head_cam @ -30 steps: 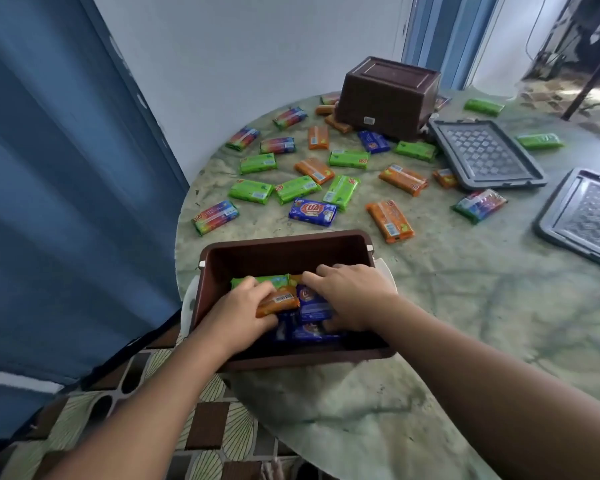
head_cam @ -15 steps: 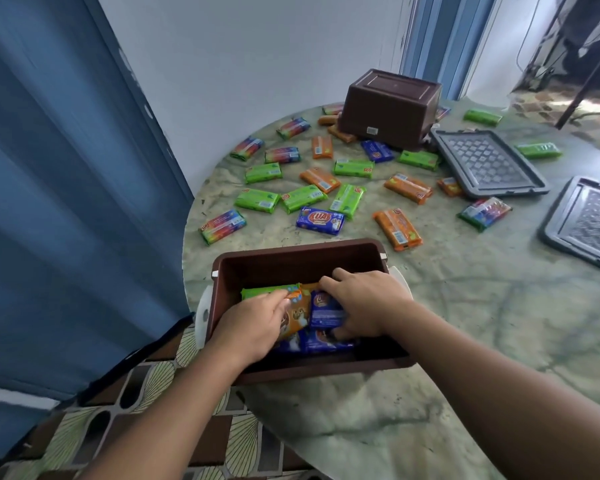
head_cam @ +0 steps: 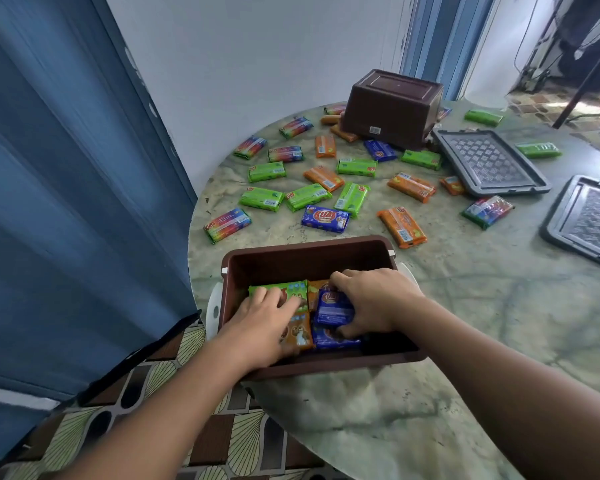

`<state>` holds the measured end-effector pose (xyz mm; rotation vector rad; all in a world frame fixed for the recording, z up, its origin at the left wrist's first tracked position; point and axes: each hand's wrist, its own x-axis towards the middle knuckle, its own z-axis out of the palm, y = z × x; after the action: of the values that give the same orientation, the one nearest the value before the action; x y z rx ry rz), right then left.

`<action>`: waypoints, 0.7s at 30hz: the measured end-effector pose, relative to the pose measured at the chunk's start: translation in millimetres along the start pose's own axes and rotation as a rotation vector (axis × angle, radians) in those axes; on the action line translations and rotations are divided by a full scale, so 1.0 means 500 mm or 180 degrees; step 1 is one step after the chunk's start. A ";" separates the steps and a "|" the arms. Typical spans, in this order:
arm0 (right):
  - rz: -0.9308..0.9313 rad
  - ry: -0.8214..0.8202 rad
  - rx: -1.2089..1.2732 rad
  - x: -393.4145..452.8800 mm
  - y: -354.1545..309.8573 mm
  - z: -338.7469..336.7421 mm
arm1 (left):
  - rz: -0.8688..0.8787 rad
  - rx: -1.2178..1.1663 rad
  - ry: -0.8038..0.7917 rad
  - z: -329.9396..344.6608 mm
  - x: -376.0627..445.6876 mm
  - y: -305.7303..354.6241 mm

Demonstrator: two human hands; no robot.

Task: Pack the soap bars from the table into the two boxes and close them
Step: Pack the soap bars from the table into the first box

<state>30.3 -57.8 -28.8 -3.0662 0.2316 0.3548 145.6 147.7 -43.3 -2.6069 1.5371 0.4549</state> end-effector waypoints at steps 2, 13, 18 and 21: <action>0.0011 -0.0010 0.0029 0.001 0.000 0.000 | -0.0055 -0.0029 -0.0118 -0.002 -0.001 -0.001; -0.0150 -0.0002 0.0147 -0.008 -0.001 0.002 | -0.0226 -0.0123 -0.0116 -0.007 -0.008 0.016; -0.0005 -0.0208 0.1123 -0.006 -0.002 -0.010 | -0.0276 -0.0102 -0.0125 -0.011 -0.007 0.018; 0.0167 -0.0463 0.0943 0.000 -0.005 -0.004 | -0.0283 -0.0246 -0.0044 -0.017 -0.013 0.023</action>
<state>31.0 -55.6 -26.9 -2.7338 0.3260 0.4949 134.7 145.6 -32.5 -2.7103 1.4200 0.5334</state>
